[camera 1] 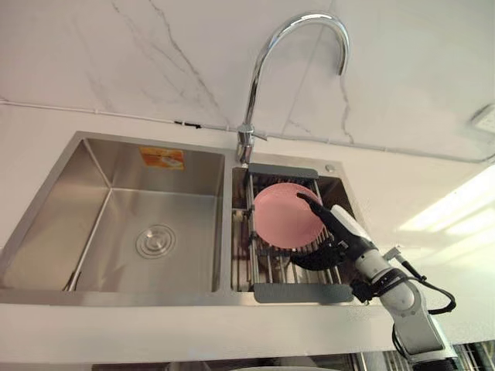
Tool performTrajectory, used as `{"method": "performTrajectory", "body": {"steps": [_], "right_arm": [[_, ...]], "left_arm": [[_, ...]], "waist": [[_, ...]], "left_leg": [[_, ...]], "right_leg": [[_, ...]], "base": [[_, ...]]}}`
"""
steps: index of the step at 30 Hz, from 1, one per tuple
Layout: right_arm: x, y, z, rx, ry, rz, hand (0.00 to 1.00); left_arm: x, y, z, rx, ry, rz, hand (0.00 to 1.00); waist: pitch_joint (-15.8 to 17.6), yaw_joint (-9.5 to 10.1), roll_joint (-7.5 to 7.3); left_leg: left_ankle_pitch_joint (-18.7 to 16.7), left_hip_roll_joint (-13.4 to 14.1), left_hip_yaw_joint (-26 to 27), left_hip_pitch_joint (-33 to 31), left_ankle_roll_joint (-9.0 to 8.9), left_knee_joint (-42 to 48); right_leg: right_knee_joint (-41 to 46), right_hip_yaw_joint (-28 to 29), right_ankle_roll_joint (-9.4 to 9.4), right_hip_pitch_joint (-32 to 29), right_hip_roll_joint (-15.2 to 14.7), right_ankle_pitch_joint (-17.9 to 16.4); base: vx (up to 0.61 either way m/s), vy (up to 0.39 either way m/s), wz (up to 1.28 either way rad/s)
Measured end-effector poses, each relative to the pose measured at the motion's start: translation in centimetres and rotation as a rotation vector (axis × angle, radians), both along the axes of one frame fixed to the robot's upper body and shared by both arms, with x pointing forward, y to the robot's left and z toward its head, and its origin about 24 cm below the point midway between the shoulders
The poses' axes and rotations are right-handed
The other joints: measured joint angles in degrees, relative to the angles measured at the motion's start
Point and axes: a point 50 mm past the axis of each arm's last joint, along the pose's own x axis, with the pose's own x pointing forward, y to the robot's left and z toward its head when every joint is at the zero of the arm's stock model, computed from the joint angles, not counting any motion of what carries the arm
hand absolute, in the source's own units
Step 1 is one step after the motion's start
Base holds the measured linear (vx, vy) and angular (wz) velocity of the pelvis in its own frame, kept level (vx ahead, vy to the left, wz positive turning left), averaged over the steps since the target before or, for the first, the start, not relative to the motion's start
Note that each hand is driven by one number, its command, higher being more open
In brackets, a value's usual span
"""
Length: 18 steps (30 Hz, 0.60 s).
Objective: Walk over to the sink, pick up the cup, carry it to the dishwasher, place the cup inside the dishwasher, then close the dishwasher door
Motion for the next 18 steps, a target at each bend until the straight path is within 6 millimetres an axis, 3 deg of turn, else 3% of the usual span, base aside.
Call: {"method": "performTrajectory", "body": {"steps": [4, 18], "right_arm": [[0.00, 0.48, -0.08, -0.011, -0.029, -0.009, 1.00], [-0.11, 0.92, -0.35, -0.212, -0.136, 0.009, 1.00]], "left_arm": [[-0.01, -0.19, -0.04, -0.007, -0.001, 0.000, 1.00], [-0.52, -0.67, -0.18, -0.018, 0.009, -0.027, 1.00]], "waist": [[-0.3, 0.13, 0.79], [-2.2, 0.76, 1.59]], "left_leg": [[1.2, -1.2, 0.0, 0.0, 0.07, -1.6], [5.9, -2.7, -0.2, 1.7, 0.08, -8.7]], "right_leg": [[-1.0, 0.0, 1.41, 0.1, -0.7, -1.1], [-2.3, -0.7, 1.49, -0.2, -0.5, -1.1]], "base": [[-0.08, -0.036, 0.02], [-0.04, -0.019, 0.02]]}}
